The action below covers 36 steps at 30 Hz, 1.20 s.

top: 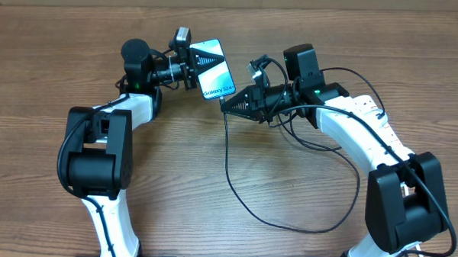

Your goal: Plug charger to phone and switch on socket

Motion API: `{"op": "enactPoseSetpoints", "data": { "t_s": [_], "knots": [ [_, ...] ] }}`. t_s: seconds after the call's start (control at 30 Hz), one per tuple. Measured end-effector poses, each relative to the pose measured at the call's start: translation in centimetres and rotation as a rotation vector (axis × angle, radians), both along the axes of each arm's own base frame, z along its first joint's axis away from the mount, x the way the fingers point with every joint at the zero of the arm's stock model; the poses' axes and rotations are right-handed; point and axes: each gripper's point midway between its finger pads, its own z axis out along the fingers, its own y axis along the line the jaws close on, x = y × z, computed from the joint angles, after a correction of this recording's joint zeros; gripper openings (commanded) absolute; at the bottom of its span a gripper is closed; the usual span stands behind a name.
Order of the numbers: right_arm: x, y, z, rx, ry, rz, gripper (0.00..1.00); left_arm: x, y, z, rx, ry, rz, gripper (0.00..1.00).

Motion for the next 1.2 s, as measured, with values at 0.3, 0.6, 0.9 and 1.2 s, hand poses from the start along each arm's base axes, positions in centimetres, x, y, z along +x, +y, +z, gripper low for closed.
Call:
{"op": "enactPoseSetpoints", "data": {
  "t_s": [0.3,0.6,0.9,1.2],
  "knots": [
    [-0.02,0.01,0.04,0.002,0.0,0.002,0.04,-0.03,0.0,0.59,-0.005,-0.042,0.0,0.04],
    [0.0,0.06,0.17,0.008,0.0,0.003,0.04,-0.01,0.01,0.66,-0.005,-0.047,0.002,0.04],
    [0.13,0.1,0.33,0.013,-0.001,0.0,0.04,0.0,-0.15,0.66,-0.006,-0.044,0.003,0.04],
    [0.21,0.04,0.3,0.011,0.003,-0.005,0.04,-0.03,-0.22,0.69,-0.007,-0.047,0.001,0.04]
  ]
}}
